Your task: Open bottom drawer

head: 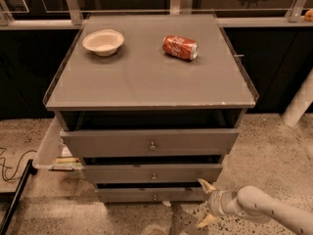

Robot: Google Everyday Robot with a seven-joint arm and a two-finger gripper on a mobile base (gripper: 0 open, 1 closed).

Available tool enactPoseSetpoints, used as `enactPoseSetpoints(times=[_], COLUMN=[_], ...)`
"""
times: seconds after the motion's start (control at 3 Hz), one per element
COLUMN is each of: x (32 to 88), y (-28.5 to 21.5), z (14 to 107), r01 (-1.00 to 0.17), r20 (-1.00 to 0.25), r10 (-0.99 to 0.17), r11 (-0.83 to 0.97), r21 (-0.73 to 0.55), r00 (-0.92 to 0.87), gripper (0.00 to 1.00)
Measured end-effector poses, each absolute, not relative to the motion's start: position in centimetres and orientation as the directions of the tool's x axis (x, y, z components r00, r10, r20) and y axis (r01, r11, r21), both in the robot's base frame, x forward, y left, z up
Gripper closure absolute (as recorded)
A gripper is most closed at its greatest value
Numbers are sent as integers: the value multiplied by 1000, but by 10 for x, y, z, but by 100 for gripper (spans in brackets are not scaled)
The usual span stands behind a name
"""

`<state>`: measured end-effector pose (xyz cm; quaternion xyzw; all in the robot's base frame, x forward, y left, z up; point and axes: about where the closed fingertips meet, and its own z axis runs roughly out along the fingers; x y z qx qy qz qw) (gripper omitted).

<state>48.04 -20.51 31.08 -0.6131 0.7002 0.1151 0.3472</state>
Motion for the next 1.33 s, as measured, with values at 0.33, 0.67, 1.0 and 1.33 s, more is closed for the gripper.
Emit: enactPoseSetpoints(times=[0.33, 0.67, 1.0, 1.33], x=[480, 482, 487, 494], y=[-205, -200, -196, -191], z=[310, 290, 265, 237], r01=[-939, -944, -950, -953], r20=[-628, -620, -623, -624], r10=[-778, -784, -781, -778], r11=[222, 225, 227, 232], r21=[-263, -241, -213, -193], r00=[-8, -29, -47, -64], gripper=[0, 0, 0, 0])
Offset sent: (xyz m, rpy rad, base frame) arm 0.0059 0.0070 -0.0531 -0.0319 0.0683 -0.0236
